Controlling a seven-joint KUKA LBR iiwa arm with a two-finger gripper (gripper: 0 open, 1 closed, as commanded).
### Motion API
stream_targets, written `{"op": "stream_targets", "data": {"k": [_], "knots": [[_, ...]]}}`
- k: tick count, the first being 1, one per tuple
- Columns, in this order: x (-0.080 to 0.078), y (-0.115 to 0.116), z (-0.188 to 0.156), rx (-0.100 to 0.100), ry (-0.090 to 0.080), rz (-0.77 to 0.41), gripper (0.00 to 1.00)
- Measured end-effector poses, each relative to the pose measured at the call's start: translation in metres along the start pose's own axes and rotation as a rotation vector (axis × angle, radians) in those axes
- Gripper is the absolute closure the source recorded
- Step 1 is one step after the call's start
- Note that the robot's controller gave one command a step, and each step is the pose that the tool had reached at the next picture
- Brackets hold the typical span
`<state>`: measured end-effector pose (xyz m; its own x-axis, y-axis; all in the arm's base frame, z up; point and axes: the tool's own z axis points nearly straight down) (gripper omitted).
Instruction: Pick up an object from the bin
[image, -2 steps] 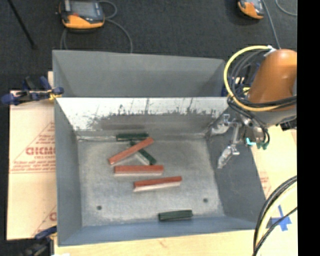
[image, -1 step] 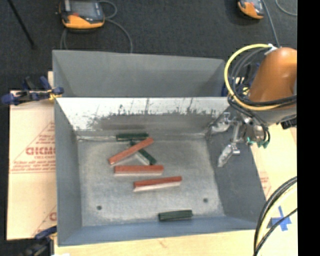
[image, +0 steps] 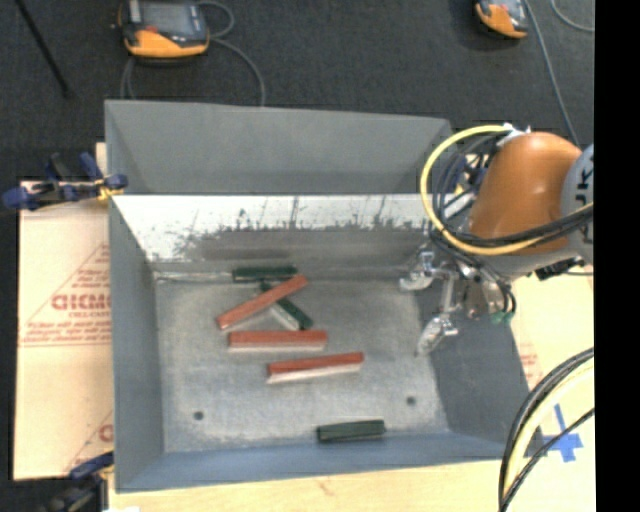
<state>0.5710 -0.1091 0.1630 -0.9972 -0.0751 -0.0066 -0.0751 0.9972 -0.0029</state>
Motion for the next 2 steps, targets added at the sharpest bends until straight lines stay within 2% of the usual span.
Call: {"op": "stream_targets", "data": {"k": [1, 2], "knots": [[-0.0207, 0.0192, 0.0836, -0.001, 0.005, 0.052, 1.00], [-0.0244, 0.0193, 0.0850, 0.004, -0.020, 0.052, 0.00]]}}
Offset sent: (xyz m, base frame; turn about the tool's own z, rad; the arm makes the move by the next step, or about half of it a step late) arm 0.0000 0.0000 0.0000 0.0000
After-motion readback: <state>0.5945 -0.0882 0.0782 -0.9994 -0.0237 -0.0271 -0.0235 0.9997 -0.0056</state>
